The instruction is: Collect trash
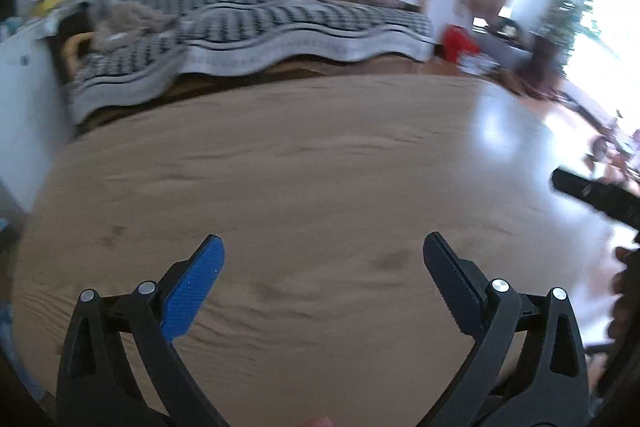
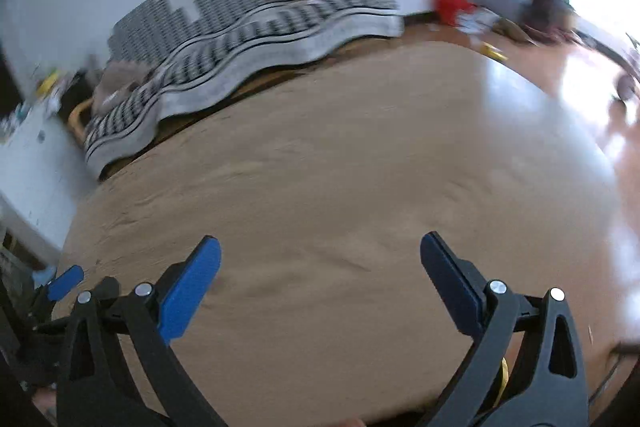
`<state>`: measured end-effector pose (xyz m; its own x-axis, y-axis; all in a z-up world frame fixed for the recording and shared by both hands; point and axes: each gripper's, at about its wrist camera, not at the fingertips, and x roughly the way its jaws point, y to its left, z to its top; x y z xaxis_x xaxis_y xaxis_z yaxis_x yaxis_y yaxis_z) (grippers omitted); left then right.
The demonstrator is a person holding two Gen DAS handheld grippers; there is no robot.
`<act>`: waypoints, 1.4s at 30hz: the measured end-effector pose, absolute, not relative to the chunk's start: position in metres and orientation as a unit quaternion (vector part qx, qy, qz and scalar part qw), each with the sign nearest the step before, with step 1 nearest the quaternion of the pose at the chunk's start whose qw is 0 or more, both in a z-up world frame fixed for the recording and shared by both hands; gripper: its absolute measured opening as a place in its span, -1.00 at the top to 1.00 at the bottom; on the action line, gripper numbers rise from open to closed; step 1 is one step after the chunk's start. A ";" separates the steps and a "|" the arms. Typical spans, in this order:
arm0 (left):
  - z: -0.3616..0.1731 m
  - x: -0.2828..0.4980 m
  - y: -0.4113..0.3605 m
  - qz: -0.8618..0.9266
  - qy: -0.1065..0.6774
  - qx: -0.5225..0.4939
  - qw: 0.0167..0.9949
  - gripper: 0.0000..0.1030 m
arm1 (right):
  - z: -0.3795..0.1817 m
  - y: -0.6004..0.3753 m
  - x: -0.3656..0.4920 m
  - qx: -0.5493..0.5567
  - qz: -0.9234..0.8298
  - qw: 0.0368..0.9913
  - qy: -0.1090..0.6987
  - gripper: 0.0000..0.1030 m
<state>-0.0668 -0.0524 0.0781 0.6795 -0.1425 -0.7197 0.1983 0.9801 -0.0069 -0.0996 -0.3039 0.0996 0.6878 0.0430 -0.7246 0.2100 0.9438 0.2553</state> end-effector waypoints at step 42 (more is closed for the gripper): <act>0.048 -0.037 0.024 -0.055 0.402 0.008 0.914 -0.88 | 0.035 -0.189 -0.020 0.053 -0.072 0.907 0.410 -0.88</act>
